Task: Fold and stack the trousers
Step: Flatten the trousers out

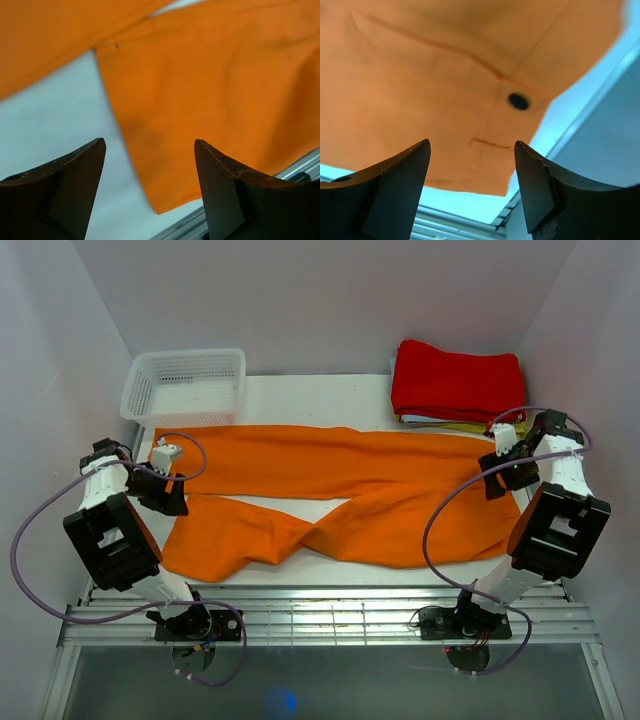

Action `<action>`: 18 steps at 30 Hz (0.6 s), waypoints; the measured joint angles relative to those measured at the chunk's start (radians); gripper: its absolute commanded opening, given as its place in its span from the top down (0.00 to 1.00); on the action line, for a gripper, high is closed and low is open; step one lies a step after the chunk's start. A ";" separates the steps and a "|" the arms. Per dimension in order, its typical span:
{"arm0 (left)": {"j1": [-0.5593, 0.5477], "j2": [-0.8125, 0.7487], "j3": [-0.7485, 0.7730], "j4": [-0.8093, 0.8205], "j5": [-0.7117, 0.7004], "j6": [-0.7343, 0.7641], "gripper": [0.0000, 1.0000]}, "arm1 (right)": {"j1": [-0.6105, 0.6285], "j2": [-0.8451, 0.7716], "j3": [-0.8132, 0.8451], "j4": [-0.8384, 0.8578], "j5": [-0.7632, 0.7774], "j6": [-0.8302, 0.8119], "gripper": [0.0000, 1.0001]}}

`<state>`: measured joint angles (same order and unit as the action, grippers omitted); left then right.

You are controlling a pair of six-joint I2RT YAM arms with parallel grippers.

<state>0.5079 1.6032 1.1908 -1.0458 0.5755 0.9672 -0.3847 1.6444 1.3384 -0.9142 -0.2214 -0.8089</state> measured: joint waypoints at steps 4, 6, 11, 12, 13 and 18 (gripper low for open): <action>-0.016 -0.009 -0.127 0.047 -0.051 -0.049 0.18 | 0.000 -0.008 -0.168 0.003 0.064 -0.013 0.27; -0.035 -0.025 -0.205 0.099 -0.080 -0.081 0.21 | 0.000 -0.009 -0.225 0.013 0.093 -0.014 0.27; -0.063 -0.067 -0.326 0.204 -0.138 -0.150 0.47 | 0.000 -0.009 -0.306 0.066 0.149 -0.015 0.30; -0.063 -0.075 -0.338 0.227 -0.145 -0.157 0.55 | 0.000 -0.009 -0.314 0.081 0.159 -0.016 0.31; -0.063 -0.082 -0.350 0.251 -0.152 -0.165 0.75 | 0.000 -0.007 -0.322 0.099 0.169 -0.016 0.32; -0.050 -0.113 -0.381 0.301 -0.184 -0.184 1.00 | -0.006 0.007 -0.354 0.174 0.209 -0.016 0.34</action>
<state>0.4580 1.4902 0.8101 -0.7448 0.3912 0.7830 -0.3912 1.6512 0.9844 -0.7399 -0.0120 -0.8253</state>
